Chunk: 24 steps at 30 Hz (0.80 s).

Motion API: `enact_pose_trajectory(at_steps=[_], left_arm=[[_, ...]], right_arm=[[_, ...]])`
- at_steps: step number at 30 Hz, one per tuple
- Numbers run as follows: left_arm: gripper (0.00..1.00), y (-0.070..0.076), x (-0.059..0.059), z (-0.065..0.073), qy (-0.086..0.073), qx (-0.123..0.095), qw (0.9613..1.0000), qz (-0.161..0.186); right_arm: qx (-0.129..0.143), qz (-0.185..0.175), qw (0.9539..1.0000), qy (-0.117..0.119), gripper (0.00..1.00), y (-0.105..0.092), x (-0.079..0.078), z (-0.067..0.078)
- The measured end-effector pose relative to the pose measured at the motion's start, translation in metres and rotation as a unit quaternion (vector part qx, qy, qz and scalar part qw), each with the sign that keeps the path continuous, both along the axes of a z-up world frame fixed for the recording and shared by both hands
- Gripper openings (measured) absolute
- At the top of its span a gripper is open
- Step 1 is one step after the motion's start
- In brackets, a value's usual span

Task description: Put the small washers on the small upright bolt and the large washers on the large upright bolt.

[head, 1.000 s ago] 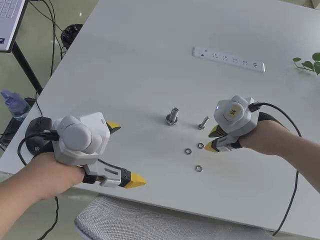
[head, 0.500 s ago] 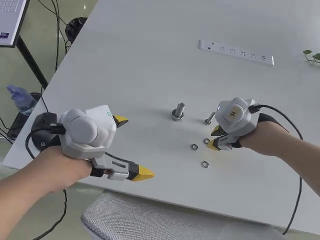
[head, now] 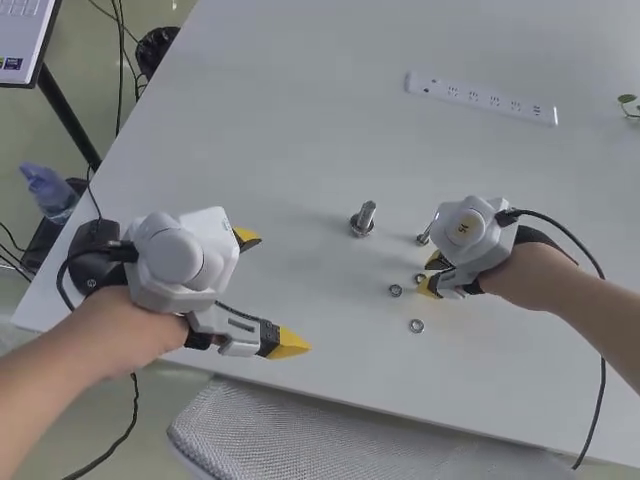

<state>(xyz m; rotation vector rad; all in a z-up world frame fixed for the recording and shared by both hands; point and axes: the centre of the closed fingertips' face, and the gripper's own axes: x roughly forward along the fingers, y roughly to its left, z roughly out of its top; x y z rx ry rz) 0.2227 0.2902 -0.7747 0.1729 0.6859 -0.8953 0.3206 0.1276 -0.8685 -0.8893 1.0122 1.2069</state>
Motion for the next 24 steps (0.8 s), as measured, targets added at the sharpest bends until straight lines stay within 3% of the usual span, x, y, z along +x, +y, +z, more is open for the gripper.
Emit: enact_pose_trajectory(at_steps=[16, 24], left_arm=[[0.87, -0.0005, -0.0041, 0.0000, 0.003, 0.000, 1.0000, -0.002], [0.86, 0.0028, -0.0051, -0.0020, 0.004, 0.003, 1.0000, -0.003]], right_arm=[[0.001, -0.007, 1.0000, -0.002, 0.18, -0.0003, 0.0000, -0.0013], [-0.018, 0.003, 0.9998, -0.004, 0.14, 0.0008, 0.0000, -0.0046]])
